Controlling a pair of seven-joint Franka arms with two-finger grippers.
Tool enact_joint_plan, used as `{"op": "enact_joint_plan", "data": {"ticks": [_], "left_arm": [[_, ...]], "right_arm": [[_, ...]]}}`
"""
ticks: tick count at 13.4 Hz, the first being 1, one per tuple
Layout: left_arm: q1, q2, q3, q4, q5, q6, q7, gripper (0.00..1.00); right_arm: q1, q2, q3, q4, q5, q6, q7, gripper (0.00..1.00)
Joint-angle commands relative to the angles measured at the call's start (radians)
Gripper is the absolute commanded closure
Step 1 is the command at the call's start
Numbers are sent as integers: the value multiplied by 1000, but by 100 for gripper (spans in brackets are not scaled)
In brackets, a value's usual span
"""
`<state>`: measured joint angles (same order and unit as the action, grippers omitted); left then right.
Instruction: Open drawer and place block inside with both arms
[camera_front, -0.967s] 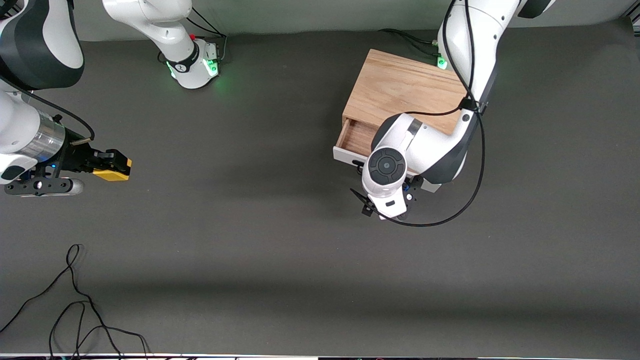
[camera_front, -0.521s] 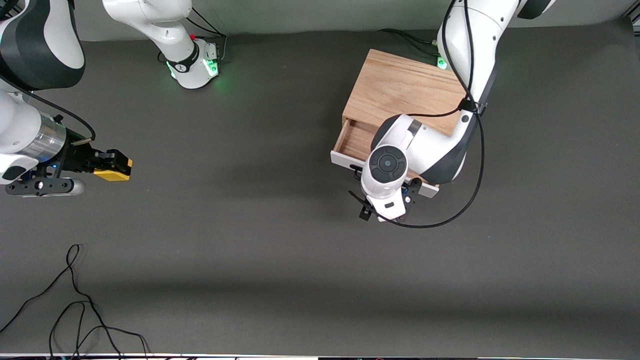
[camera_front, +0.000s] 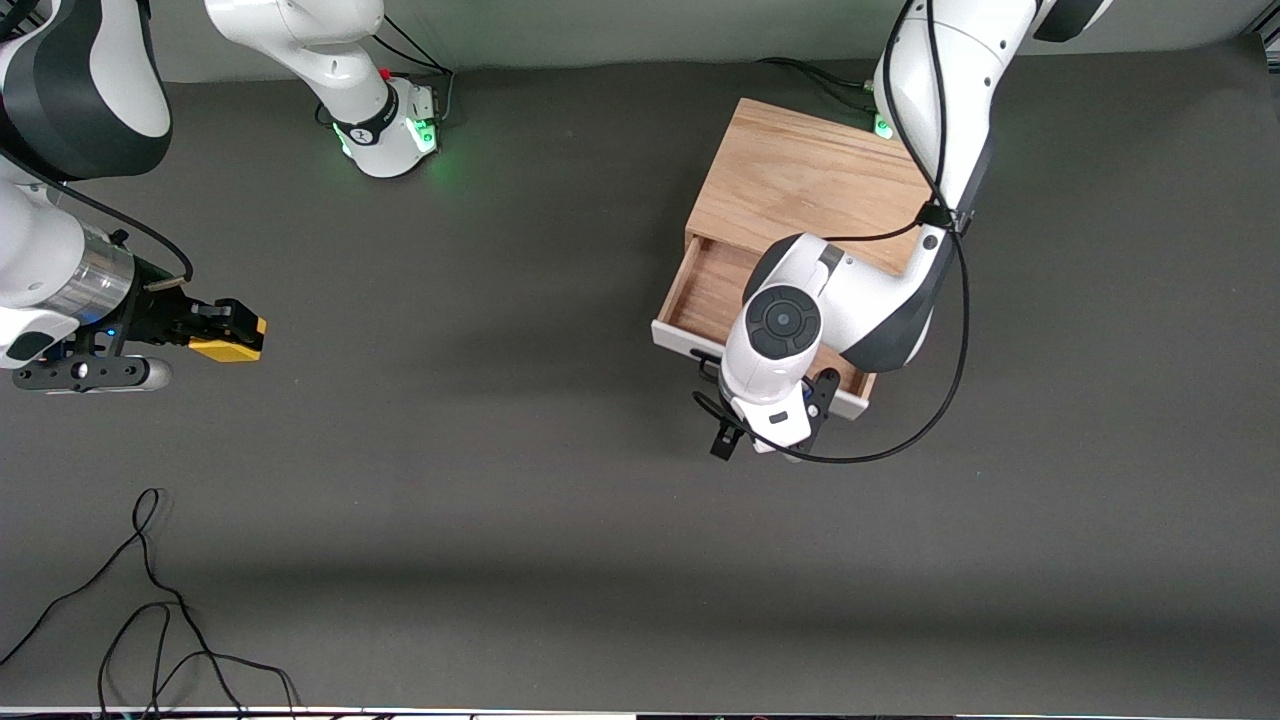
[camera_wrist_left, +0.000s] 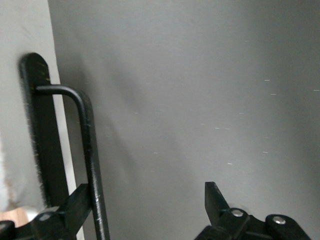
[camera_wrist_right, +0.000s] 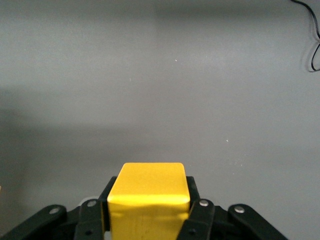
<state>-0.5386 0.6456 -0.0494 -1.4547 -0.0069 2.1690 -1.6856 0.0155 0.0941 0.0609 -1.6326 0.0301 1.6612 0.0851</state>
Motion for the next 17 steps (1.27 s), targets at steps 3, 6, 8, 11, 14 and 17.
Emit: {"op": "enact_joint_plan", "data": {"ticks": [3, 6, 8, 11, 14, 17], "left_arm": [[-1, 25, 13, 71, 19, 0, 9, 0], [12, -42, 16, 82, 21, -56, 10, 0], [93, -122, 5, 97, 4, -189, 129, 0], [179, -231, 6, 91, -37, -392, 349, 0], [311, -335, 8, 68, -94, -581, 634, 0], [434, -443, 9, 5, -108, -685, 913, 0]], "right_arm": [[23, 12, 0, 28, -9, -20, 32, 100], [26, 12, 0, 30, -9, -20, 51, 100], [32, 12, 0, 31, -7, -20, 55, 100], [79, 13, 2, 36, 5, -20, 161, 100], [177, 61, 0, 98, 5, -20, 318, 100], [291, 140, 0, 189, 4, -20, 511, 100]]}}
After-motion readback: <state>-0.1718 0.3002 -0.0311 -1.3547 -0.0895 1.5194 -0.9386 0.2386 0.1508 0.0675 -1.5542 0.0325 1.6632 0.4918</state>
